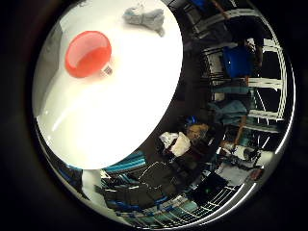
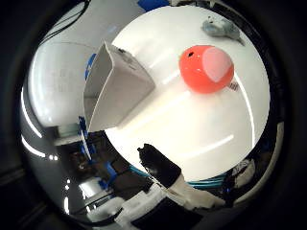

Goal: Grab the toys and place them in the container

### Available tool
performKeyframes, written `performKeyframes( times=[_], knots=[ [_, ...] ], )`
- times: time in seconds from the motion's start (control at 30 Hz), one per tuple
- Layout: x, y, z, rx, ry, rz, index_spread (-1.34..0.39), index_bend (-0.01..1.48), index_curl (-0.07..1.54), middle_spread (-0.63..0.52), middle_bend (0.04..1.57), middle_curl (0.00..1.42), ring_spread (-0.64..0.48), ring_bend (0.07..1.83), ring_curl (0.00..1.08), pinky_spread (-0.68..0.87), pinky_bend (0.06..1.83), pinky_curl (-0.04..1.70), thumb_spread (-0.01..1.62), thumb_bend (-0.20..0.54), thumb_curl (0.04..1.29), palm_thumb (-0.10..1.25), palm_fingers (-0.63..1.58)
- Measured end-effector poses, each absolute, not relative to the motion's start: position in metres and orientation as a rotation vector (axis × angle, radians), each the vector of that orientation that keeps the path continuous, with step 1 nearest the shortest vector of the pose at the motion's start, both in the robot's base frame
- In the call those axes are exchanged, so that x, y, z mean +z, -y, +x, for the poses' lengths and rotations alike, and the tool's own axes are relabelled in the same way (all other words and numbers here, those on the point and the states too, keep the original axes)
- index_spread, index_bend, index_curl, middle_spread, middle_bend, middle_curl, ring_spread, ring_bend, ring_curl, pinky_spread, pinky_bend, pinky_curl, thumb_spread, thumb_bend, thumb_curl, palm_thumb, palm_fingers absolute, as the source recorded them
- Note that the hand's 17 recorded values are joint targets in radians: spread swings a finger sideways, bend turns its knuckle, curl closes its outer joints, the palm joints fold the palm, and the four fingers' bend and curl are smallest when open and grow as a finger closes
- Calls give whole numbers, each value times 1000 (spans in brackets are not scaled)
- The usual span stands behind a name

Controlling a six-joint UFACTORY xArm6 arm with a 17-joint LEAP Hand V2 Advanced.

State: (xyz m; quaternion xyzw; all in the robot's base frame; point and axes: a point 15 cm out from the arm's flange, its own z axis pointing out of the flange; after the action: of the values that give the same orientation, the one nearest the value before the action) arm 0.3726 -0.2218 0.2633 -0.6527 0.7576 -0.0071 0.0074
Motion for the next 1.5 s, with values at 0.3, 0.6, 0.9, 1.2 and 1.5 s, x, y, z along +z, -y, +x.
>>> performKeyframes(
  times=[0.3,0.6,0.9,1.2,1.5],
  knots=[
    [251,248,417,-29,-2373,-2032,-376,159,273,35,199,332,206,340,230,430,447,279,1143,-20,266,417,152],
    [229,237,424,31,-2360,-2065,-376,157,273,27,197,330,206,336,238,430,437,286,1140,-20,272,433,155],
    [223,214,435,51,-2349,-2086,-376,158,272,35,197,332,206,330,239,432,431,288,1140,-20,266,437,155],
    [191,199,440,141,-2354,-2116,-376,158,272,35,197,332,207,325,242,427,425,287,1140,-20,265,437,154],
    [170,197,441,192,-2369,-2123,-378,157,263,7,230,340,192,354,248,429,428,285,1140,-19,273,462,222]
  ],
)
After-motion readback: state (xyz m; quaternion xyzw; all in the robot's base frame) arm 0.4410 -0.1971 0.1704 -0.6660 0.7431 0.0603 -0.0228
